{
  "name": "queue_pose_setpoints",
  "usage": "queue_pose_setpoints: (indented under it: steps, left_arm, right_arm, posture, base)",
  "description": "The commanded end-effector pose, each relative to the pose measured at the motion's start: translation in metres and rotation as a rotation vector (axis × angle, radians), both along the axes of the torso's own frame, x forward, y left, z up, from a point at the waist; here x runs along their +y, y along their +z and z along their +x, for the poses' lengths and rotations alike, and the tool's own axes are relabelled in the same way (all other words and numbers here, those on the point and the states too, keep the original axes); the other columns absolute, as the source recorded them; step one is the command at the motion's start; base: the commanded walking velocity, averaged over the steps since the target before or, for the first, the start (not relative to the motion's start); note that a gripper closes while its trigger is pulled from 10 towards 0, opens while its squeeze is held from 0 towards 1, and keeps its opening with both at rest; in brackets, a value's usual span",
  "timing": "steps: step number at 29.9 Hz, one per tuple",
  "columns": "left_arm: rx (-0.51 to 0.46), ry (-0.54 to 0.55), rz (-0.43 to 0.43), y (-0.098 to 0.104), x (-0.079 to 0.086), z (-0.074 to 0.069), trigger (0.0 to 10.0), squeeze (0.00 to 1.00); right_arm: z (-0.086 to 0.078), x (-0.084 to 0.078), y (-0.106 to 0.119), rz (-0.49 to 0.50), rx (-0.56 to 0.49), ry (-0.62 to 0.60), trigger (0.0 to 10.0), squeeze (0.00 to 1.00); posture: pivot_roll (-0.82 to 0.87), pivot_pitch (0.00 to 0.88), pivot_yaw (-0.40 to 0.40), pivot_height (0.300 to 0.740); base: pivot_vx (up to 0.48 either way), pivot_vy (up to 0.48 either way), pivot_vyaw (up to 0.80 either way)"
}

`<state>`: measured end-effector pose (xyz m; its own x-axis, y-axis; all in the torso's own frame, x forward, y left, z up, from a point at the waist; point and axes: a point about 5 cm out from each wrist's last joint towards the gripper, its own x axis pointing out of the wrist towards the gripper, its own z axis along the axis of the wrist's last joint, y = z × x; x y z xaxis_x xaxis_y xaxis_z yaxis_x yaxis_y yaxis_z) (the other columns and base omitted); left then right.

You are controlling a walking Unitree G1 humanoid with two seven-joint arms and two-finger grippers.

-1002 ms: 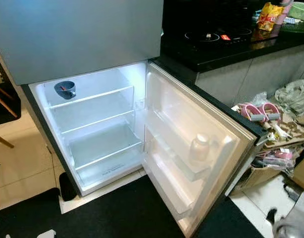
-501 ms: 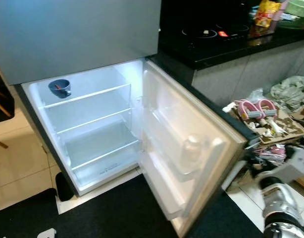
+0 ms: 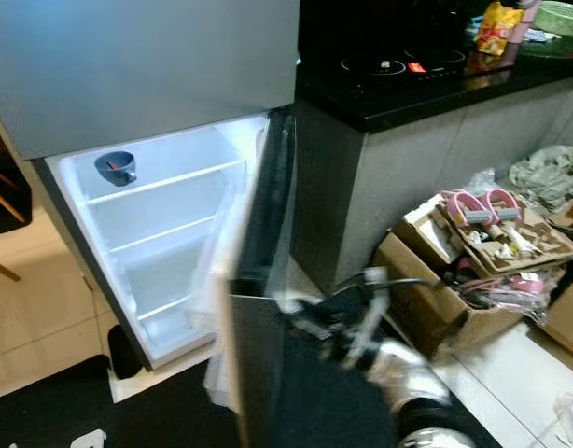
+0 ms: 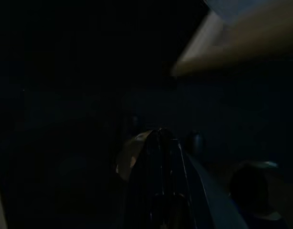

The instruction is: Restocking fridge

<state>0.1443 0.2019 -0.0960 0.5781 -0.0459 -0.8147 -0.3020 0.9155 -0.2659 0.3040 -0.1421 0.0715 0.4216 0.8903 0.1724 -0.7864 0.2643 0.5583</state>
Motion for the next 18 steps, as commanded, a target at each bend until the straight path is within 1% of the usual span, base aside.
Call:
queue_pose_setpoints:
  steps: [1,2,3,4,5,6,7,8,9,10,11,12,13,14,15,16,17,18]
  left_arm:
    - [0.024,0.000,0.009,-0.002,0.004,-0.007,10.0,0.00]
    - [0.024,-0.001,0.008,-0.002,0.003,-0.007,10.0,0.00]
    - [0.025,-0.001,0.007,-0.002,0.003,-0.007,10.0,0.00]
    - [0.025,-0.002,0.007,-0.002,0.003,-0.007,10.0,0.00]
    - [0.025,-0.002,0.007,-0.002,0.003,-0.007,10.0,0.00]
    - [0.026,-0.002,0.006,-0.002,0.002,-0.007,10.0,0.00]
    - [0.027,-0.003,0.006,-0.002,0.002,-0.007,10.0,0.00]
    - [0.027,-0.003,0.006,-0.002,0.002,-0.007,10.0,0.00]
    - [0.028,-0.003,0.006,-0.003,0.002,-0.007,10.0,0.00]
    - [0.029,-0.003,0.006,-0.003,0.001,-0.007,10.0,0.00]
    - [0.029,-0.003,0.006,-0.003,0.001,-0.007,10.0,0.00]
    - [0.029,-0.004,0.006,-0.003,0.001,-0.007,10.0,0.00]
    - [0.029,-0.004,0.007,-0.003,0.001,-0.008,10.0,0.00]
    - [0.029,-0.004,0.007,-0.003,0.001,-0.008,10.0,0.00]
    - [0.029,-0.004,0.008,-0.003,0.001,-0.007,10.0,0.00]
    - [0.029,-0.003,0.008,-0.003,0.002,-0.007,10.0,0.00]
    - [0.029,-0.003,0.008,-0.003,0.002,-0.007,10.0,0.00]
    - [0.028,-0.004,0.009,-0.003,0.002,-0.007,10.0,0.00]
  right_arm:
    - [0.003,-0.012,-0.001,-0.038,-0.005,-0.074,10.0,0.00]
    - [0.006,-0.018,-0.008,-0.095,0.021,-0.157,10.0,0.00]
    - [0.007,-0.033,-0.023,-0.239,0.095,-0.345,10.0,0.00]
    - [0.003,-0.042,-0.033,-0.313,0.134,-0.424,10.0,0.00]
    - [0.003,-0.042,-0.033,-0.313,0.134,-0.424,10.0,0.00]
    - [0.000,-0.047,-0.039,-0.357,0.158,-0.468,10.0,0.00]
    - [-0.008,-0.055,-0.052,-0.435,0.236,-0.534,10.0,0.00]
    - [-0.008,-0.055,-0.052,-0.435,0.236,-0.534,10.0,0.00]
    - [-0.014,-0.061,-0.060,-0.490,0.291,-0.576,10.0,0.00]
    - [-0.028,-0.069,-0.077,-0.584,0.388,-0.636,10.0,0.00]
    - [-0.028,-0.069,-0.077,-0.584,0.388,-0.636,10.0,0.00]
    - [-0.046,-0.077,-0.094,-0.684,0.475,-0.685,10.0,0.00]
    - [-0.058,-0.082,-0.104,-0.746,0.522,-0.712,10.0,0.00]
    - [-0.058,-0.082,-0.104,-0.746,0.522,-0.712,10.0,0.00]
    - [-0.077,-0.088,-0.119,-0.804,0.608,-0.749,10.0,0.00]
    - [-0.089,-0.090,-0.127,-0.830,0.659,-0.770,10.0,0.00]
    - [-0.089,-0.090,-0.127,-0.830,0.659,-0.770,10.0,0.00]
    - [-0.106,-0.094,-0.136,-0.876,0.719,-0.792,10.0,0.00]
  posture:
    - [0.00,0.005,0.010,0.740]
    - [-0.01,0.004,0.011,0.740]
    - [-0.01,0.004,0.011,0.740]
    - [-0.01,0.004,0.011,0.740]
    - [-0.01,0.004,0.011,0.740]
    - [-0.01,0.004,0.011,0.740]
    - [-0.01,0.002,0.007,0.740]
    - [-0.01,0.002,0.007,0.740]
    - [-0.01,0.002,0.007,0.740]
    - [-0.01,0.002,0.009,0.740]
    - [-0.01,0.002,0.009,0.740]
    - [-0.01,0.002,0.009,0.740]
    - [-0.01,0.002,0.009,0.740]
    - [-0.01,0.002,0.009,0.740]
    - [0.00,0.000,0.004,0.740]
    - [0.00,0.000,0.004,0.740]
    - [0.00,0.000,0.004,0.740]
    - [0.00,0.000,0.004,0.740]
  base:
    - [0.000,0.000,0.00]
    - [0.000,0.000,0.00]
    - [0.000,0.000,0.00]
    - [0.000,0.000,0.00]
    - [0.000,0.000,0.00]
    - [0.000,0.000,0.00]
    - [0.000,0.000,0.00]
    - [0.000,0.000,0.00]
    - [0.000,0.000,0.00]
    - [0.000,0.000,0.00]
    - [0.000,0.000,0.00]
    - [0.000,0.000,0.00]
    - [0.000,0.000,0.00]
    - [0.000,0.000,0.00]
    - [0.000,0.000,0.00]
    - [0.000,0.000,0.00]
    - [0.000,0.000,0.00]
    - [0.000,0.000,0.00]
